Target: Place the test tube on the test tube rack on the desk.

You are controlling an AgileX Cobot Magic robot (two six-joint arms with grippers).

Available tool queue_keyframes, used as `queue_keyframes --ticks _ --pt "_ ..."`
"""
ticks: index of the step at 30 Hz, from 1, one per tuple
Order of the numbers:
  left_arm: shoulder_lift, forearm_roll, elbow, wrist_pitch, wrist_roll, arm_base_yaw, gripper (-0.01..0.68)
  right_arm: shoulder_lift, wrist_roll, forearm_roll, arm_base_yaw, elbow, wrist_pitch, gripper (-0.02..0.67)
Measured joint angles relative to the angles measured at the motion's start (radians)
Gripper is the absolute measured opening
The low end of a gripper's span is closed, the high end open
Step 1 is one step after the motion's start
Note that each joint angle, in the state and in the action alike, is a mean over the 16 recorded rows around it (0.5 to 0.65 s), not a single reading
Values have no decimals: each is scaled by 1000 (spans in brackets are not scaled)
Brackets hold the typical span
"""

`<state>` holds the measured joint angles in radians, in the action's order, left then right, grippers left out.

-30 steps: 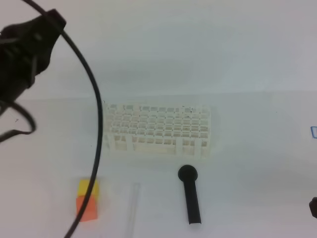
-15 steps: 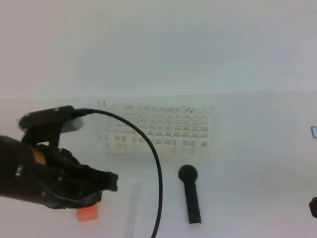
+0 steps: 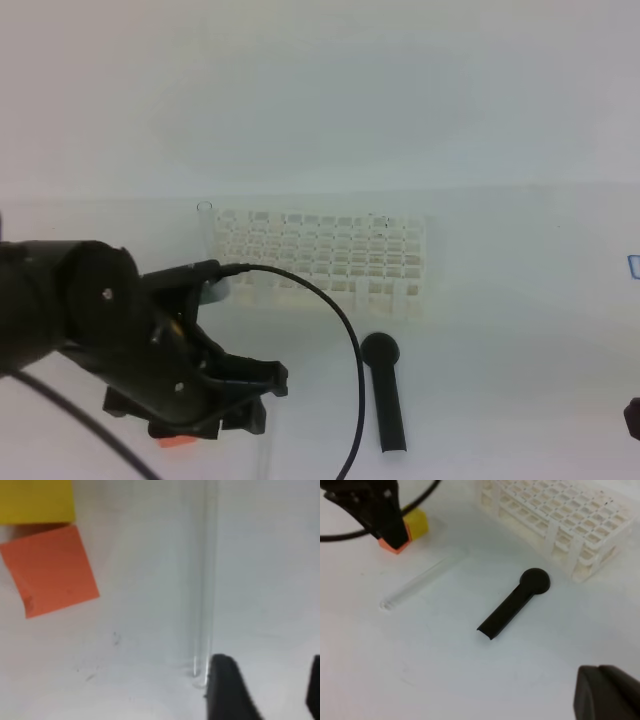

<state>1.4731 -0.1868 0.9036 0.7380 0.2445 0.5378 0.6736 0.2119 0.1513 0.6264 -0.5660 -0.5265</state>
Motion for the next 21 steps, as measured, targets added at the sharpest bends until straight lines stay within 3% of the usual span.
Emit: queue_keyframes --ticks 6,21 --pt "102 -13 0 -30 25 1 416 0 1 0 0 0 12 -1" --pt "206 104 0 -58 139 95 386 0 7 0 0 0 29 -1"
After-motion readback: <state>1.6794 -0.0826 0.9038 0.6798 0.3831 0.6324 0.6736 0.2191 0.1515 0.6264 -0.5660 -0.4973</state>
